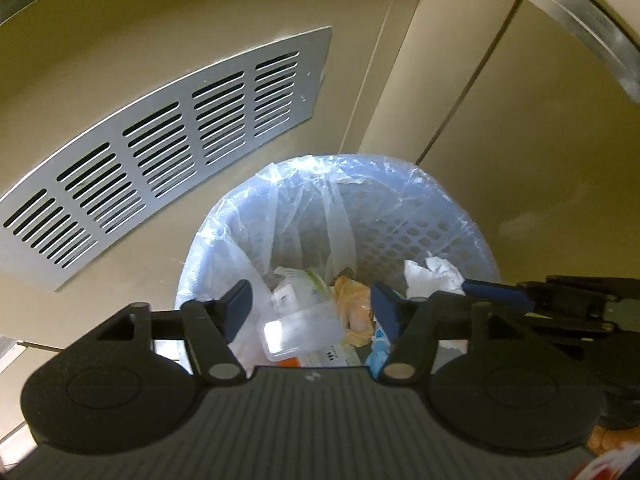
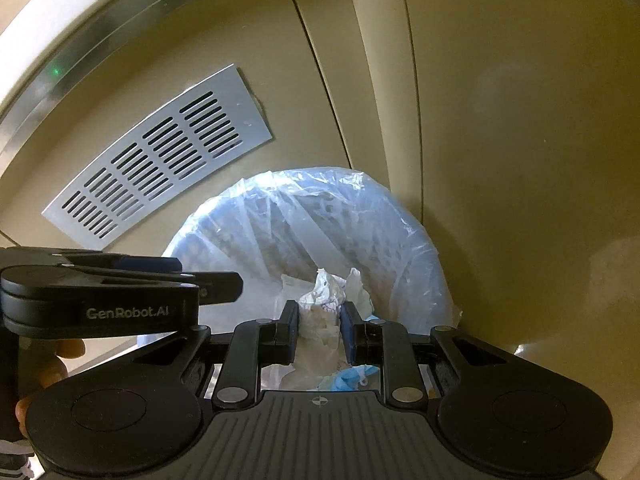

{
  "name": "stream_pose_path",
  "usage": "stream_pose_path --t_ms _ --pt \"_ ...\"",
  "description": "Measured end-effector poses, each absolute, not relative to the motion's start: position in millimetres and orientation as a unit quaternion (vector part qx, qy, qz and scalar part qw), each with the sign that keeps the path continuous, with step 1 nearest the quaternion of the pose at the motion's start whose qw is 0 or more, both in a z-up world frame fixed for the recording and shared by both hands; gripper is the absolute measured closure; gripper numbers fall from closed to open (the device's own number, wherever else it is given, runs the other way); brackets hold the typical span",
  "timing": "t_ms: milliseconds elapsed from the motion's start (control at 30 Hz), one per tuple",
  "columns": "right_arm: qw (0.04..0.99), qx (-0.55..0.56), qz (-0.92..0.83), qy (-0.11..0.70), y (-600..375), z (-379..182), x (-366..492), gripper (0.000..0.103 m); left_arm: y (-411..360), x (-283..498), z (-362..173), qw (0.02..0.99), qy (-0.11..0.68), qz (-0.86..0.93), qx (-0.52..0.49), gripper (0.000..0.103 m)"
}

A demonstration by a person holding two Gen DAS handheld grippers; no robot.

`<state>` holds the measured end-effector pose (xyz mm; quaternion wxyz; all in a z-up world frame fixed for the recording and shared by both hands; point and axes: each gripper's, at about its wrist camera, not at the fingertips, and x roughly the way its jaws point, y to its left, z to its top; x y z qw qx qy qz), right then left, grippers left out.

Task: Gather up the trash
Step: 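Open both grippers to drop the box and tissue into the bin, then raise both open grippers from the bin back toward the bubble wrap and toothbrush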

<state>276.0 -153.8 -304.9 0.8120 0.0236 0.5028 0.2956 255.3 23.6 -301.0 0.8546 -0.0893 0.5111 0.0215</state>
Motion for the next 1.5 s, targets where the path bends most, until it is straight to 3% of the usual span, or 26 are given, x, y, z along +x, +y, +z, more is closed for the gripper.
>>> stream_pose_path --t_ms 400,433,500,600,1000,1500 --pt "0.809 0.024 0.294 0.508 -145.6 -304.1 277.7 0.079 32.9 253.7 -293.7 0.850 0.518 0.028 -0.086 0.037" --pt "0.807 0.026 0.294 0.511 -145.4 -304.4 278.4 0.076 33.7 253.4 -293.6 0.850 0.519 0.029 -0.088 0.037" --pt "0.810 0.020 0.284 0.513 -142.9 -304.8 278.8 0.058 36.5 253.0 -292.7 0.849 0.520 0.032 -0.091 0.038" --pt "0.811 0.017 0.283 0.512 -142.1 -304.9 279.3 0.049 40.1 251.2 -290.2 0.848 0.520 0.033 -0.093 0.037" --pt "0.813 0.002 0.270 0.516 -144.3 -290.1 268.7 0.031 45.3 237.9 -273.7 0.845 0.525 0.034 -0.092 0.037" --pt "0.822 0.020 0.250 0.512 -165.8 -221.5 222.7 0.027 40.0 194.5 -198.9 0.855 0.511 -0.008 -0.090 0.036"
